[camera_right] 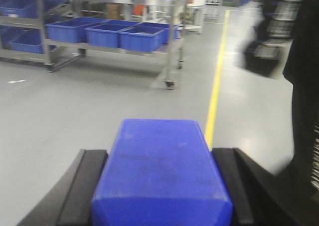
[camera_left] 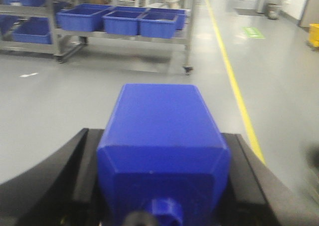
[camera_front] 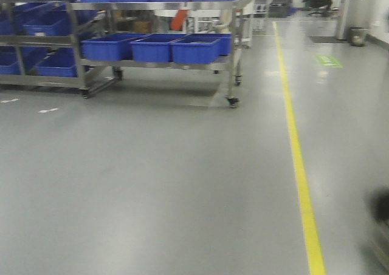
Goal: Pick and sort blue part to right shelf
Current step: 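Drive the base away from the table holding both bottles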
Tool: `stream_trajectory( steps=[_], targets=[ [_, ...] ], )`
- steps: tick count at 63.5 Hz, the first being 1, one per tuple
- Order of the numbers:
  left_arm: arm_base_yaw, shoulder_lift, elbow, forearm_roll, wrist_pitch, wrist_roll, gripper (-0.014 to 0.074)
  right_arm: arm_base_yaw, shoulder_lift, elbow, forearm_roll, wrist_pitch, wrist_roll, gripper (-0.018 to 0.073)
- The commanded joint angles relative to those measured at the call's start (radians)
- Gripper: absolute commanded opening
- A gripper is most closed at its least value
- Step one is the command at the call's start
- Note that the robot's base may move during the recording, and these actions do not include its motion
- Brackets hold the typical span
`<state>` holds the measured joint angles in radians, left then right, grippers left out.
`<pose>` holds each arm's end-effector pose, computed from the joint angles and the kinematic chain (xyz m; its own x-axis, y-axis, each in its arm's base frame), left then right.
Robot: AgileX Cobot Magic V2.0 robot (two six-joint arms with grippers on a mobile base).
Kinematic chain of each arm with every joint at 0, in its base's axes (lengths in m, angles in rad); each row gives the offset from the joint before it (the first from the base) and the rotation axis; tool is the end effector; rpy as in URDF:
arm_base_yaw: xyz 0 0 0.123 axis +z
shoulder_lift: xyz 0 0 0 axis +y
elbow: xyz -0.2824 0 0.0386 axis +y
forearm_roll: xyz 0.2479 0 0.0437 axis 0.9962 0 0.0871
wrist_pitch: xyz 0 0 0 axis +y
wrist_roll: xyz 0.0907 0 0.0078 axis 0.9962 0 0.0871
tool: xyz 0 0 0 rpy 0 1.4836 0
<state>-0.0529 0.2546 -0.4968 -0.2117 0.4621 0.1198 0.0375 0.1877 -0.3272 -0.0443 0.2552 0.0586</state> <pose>0.0560 -0.0115 0.3220 -0.1332 -0.0629 -0.9891 0.1365 0.9873 -0.0812 0.0602 0.0012 0.2887 -0.0287 0.0147 -0.9995 -0.0259 0.9995 0.0154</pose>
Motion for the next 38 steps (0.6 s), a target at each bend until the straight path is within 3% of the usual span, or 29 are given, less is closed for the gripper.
stream_trajectory(
  steps=[1,38],
  targets=[
    [-0.002,0.009,-0.027,-0.014,-0.082,-0.007,0.0239,-0.008,0.009,-0.028,-0.013,-0.096,-0.012,0.0425],
    [-0.002,0.009,-0.027,-0.014,-0.082,-0.007,0.0239,-0.008,0.009,-0.028,-0.013,-0.096,-0.012,0.0425]
  ],
)
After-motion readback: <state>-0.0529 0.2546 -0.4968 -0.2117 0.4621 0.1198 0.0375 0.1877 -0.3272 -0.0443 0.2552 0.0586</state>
